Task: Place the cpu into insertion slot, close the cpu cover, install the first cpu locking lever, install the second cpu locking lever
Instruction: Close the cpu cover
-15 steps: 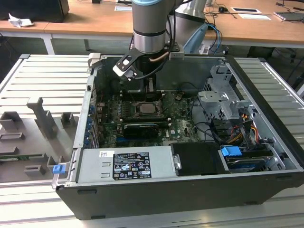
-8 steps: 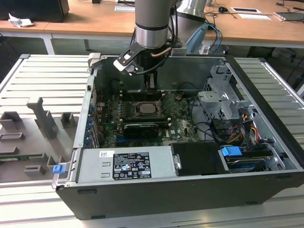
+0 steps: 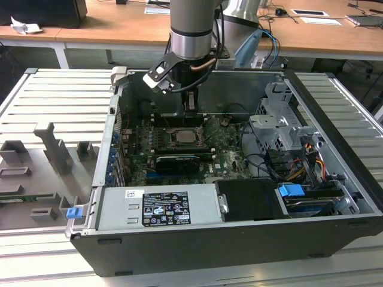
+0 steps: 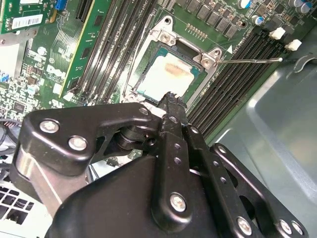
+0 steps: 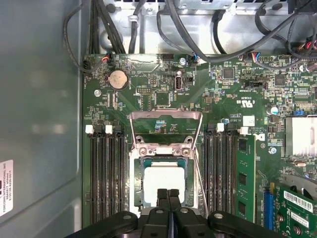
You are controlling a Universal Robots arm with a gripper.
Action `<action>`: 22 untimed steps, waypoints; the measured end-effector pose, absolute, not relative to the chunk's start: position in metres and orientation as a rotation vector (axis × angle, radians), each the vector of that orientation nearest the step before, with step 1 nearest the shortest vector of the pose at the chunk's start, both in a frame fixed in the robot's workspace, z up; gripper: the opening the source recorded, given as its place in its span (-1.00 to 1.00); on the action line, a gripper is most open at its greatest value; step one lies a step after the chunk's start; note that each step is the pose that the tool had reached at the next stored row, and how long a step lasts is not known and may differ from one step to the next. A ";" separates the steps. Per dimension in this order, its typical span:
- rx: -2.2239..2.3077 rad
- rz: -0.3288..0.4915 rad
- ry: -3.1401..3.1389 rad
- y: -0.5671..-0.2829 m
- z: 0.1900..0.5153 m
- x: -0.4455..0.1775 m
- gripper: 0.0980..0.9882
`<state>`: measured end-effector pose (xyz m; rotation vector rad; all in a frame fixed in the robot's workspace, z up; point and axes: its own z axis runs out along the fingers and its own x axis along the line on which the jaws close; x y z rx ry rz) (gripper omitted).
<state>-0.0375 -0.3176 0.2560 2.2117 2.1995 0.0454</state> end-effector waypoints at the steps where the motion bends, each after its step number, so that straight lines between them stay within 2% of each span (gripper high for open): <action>1: 2.212 0.045 2.199 -0.318 0.256 -0.038 -0.98; 22: 2.212 0.045 2.199 -0.318 0.257 -0.034 -0.98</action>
